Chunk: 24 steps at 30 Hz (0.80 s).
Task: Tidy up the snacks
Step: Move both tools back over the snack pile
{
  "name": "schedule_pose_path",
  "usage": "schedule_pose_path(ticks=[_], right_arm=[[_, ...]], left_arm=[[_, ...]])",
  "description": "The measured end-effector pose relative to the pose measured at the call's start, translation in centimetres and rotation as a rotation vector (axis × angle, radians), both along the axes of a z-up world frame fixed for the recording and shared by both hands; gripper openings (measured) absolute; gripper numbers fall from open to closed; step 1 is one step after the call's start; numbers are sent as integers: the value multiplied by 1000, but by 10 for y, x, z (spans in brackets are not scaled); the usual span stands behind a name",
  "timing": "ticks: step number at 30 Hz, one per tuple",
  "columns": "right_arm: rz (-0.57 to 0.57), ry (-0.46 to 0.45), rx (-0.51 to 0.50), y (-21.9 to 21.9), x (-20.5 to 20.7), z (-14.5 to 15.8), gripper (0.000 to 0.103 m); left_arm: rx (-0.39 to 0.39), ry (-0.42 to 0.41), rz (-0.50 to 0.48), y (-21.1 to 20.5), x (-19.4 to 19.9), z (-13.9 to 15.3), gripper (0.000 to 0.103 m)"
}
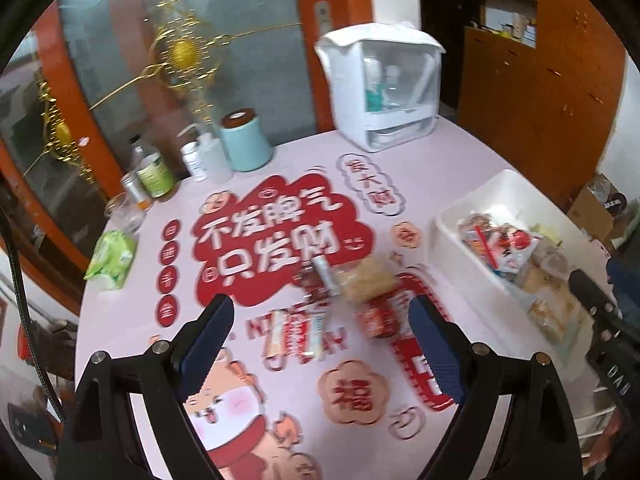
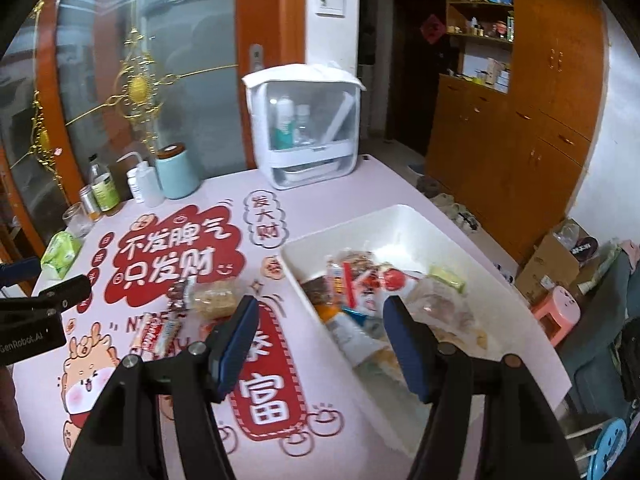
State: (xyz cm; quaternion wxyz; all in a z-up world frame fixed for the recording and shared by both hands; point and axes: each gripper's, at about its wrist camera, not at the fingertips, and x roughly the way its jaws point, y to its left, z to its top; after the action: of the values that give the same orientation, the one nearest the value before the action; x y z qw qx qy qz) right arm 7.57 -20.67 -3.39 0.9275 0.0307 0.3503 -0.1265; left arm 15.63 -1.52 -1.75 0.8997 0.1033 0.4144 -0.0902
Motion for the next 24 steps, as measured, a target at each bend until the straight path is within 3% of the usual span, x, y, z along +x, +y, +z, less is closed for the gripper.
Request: schedule_pose_path(ticks=[5,11,18,24], right_arm=[[62,42,55,23,13,-15,65],[125,120,122,43,35,-49,65],[150,201,201,52,67,-93,65],[166,283,270,52,101,-137,65]], left_arm=[[19,-1,45,45,1,-11,88],[11,53,89,85,12,-41,88],[-17,147,104,101,30,-84,88],[-77,251,43,91,53,-122,88]])
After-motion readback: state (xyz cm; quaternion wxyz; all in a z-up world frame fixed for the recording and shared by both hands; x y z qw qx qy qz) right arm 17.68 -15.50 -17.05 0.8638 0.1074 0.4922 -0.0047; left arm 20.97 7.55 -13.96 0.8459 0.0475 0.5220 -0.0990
